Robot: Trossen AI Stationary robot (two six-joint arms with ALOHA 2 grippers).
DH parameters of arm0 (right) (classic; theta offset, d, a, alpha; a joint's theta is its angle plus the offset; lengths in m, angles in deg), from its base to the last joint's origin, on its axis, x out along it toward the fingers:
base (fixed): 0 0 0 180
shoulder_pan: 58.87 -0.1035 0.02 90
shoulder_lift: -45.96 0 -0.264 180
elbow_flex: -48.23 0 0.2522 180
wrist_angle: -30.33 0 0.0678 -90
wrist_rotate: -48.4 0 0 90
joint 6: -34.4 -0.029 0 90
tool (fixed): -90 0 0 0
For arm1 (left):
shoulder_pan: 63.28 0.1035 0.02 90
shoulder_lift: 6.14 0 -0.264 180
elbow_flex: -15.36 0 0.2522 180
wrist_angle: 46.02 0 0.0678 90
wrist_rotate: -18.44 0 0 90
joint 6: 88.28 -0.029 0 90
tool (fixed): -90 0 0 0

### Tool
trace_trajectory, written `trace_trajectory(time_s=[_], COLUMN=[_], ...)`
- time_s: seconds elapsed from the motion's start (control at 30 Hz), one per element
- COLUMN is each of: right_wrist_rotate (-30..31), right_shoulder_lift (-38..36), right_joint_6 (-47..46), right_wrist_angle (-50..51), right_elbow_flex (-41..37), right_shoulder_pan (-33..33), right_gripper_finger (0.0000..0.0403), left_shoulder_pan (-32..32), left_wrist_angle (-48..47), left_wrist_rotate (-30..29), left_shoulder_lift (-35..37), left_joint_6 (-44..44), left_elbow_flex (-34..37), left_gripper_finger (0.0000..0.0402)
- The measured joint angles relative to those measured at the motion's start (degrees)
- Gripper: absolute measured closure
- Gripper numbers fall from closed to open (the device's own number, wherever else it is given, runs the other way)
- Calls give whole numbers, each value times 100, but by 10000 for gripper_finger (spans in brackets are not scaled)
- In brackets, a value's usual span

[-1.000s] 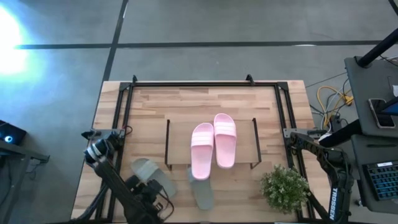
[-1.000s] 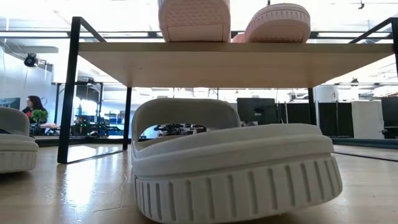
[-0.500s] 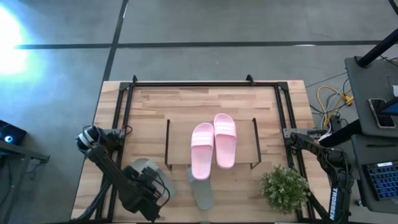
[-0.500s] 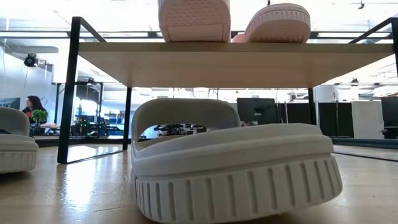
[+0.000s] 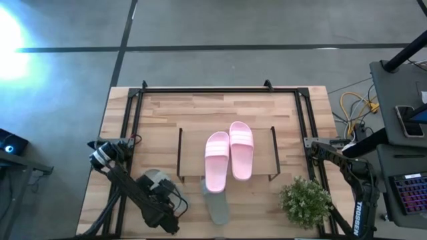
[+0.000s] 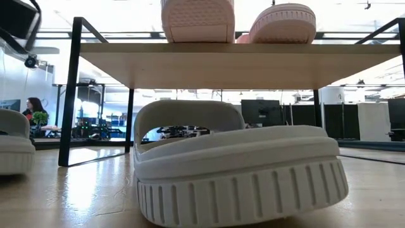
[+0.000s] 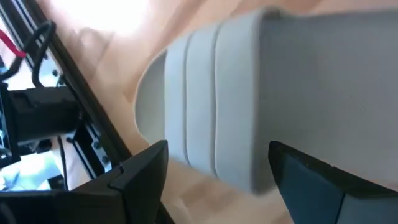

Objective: Pick and place slides into the shelf
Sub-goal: Put the gray slide under the shelf

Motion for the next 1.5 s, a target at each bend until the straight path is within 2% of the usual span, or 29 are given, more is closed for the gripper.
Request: trace_trajectory(time_s=[0.17, 0.27, 0.7, 0.87, 0.93, 1.07, 1.2, 1.3, 1.4, 1.5], right_wrist_rotate=[1, 3, 3, 3, 3, 3, 3, 0, -15, -75], right_shoulder_lift=[0, 0, 0, 0, 0, 0, 0, 0, -17, -48], right_joint_6=[-13, -9, 0, 13, 48, 55, 54, 50, 15, 26], right_wrist_angle=[11, 14, 209, 232, 236, 234, 233, 232, 231, 232], right_elbow_flex=[0, 0, 0, 0, 0, 0, 0, 0, 0, 0], right_shoulder_pan=[1, 1, 1, 1, 1, -14, -56, -94, -124, -152], right_gripper_finger=[195, 195, 195, 195, 195, 195, 195, 195, 195, 195], left_shoulder_pan=[136, 200, 235, 223, 181, 44, -177, -381, -571, -602], left_wrist_angle=[-96, -77, -28, -7, 5, -175, -264, -261, 258, 1529], left_wrist_rotate=[-149, -88, 20, 217, 231, 350, 812, 859, 402, -382], left_shoulder_lift=[20, 41, 45, 68, 103, 174, 187, 134, -19, -146], left_joint_6=[-55, -316, -528, -794, -793, -807, -881, -610, -457, -908], left_elbow_flex=[157, 318, 730, 574, 387, -277, -1227, -2153, -2979, -3575], left_gripper_finger=[140, 156, 309, 378, 394, 399, 400, 400, 401, 401])
